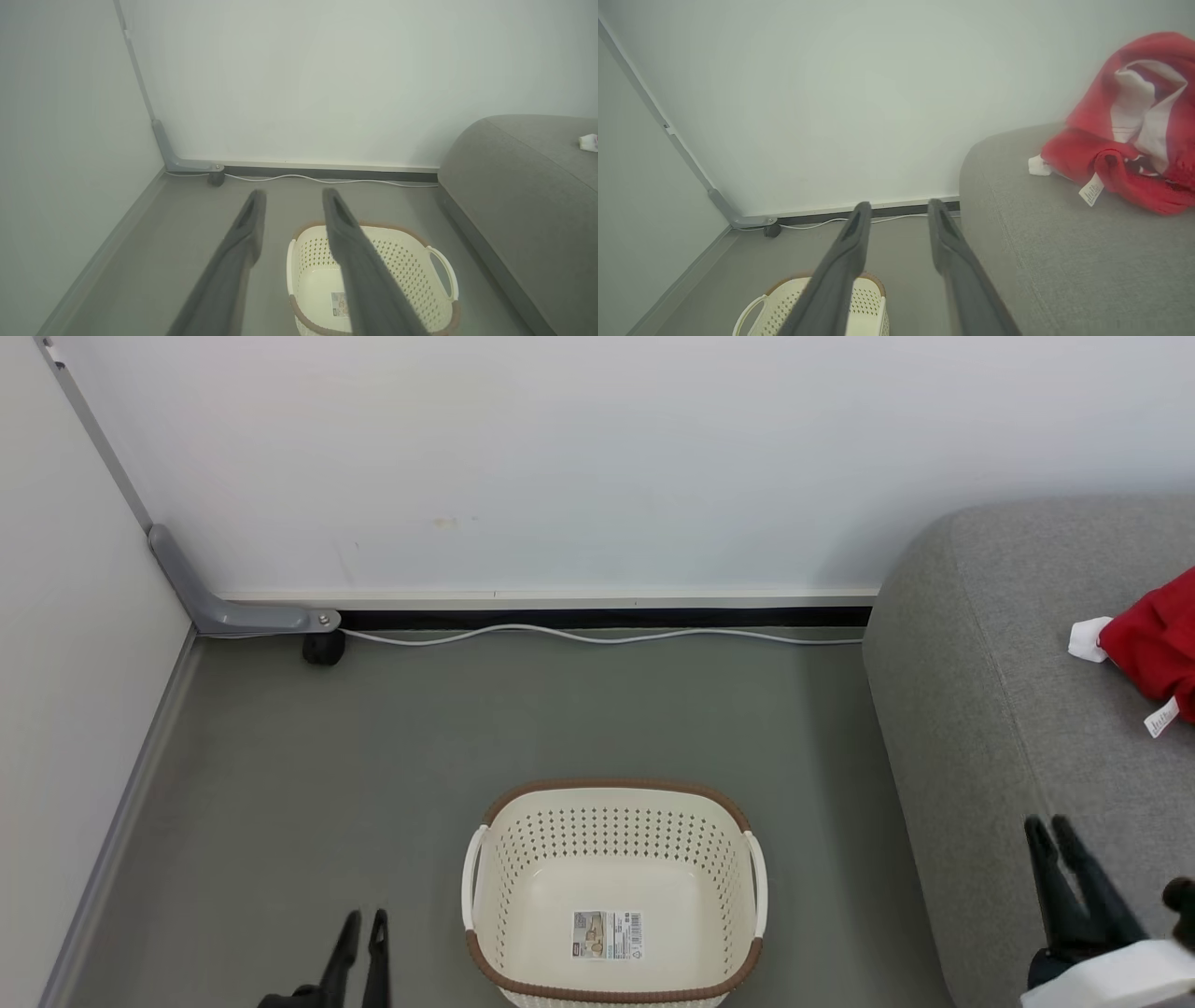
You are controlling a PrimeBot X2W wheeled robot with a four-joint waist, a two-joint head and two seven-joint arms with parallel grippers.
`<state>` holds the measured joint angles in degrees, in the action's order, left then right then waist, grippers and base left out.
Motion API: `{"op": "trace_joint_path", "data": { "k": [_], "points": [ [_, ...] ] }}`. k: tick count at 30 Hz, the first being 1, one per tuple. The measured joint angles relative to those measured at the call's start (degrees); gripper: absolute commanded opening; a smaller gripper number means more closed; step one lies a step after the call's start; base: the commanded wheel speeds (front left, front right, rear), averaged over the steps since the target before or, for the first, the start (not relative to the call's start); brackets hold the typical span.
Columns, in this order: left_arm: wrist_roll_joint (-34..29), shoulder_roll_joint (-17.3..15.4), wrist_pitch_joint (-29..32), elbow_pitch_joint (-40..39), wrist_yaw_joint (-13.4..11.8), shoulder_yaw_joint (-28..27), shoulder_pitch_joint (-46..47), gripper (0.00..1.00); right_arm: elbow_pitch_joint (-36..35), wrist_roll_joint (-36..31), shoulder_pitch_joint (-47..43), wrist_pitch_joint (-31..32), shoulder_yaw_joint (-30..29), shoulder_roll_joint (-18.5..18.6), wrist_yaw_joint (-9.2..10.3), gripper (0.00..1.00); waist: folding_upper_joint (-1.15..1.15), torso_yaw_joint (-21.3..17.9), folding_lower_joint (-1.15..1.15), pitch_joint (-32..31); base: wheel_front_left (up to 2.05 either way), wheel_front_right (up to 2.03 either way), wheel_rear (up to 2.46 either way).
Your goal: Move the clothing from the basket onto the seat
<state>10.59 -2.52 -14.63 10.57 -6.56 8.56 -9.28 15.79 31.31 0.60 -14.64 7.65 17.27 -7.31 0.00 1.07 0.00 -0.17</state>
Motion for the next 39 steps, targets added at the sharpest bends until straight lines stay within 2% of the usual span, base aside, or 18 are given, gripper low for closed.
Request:
{"op": "trace_joint_path", "data": {
  "k": [5, 39],
  "points": [
    [1.1, 0.2, 0.3, 2.2, 0.0, 0.0, -0.8, 0.00, 2.0, 0.8, -2.2, 0.5, 0.8, -2.6, 0.00, 0.00, 0.00, 0.0, 0.00, 0.0, 0.00, 0.00, 0.00],
    [23.6, -0.5, 4.6, 3.0, 3.6, -1.9, 1.6, 0.00, 1.7, 16.6, -1.2, 5.7, -3.4, -5.5, 0.01, 0.00, 0.00, -0.3, 0.01, 0.1, 0.00, 0.00, 0.00]
  ]
}}
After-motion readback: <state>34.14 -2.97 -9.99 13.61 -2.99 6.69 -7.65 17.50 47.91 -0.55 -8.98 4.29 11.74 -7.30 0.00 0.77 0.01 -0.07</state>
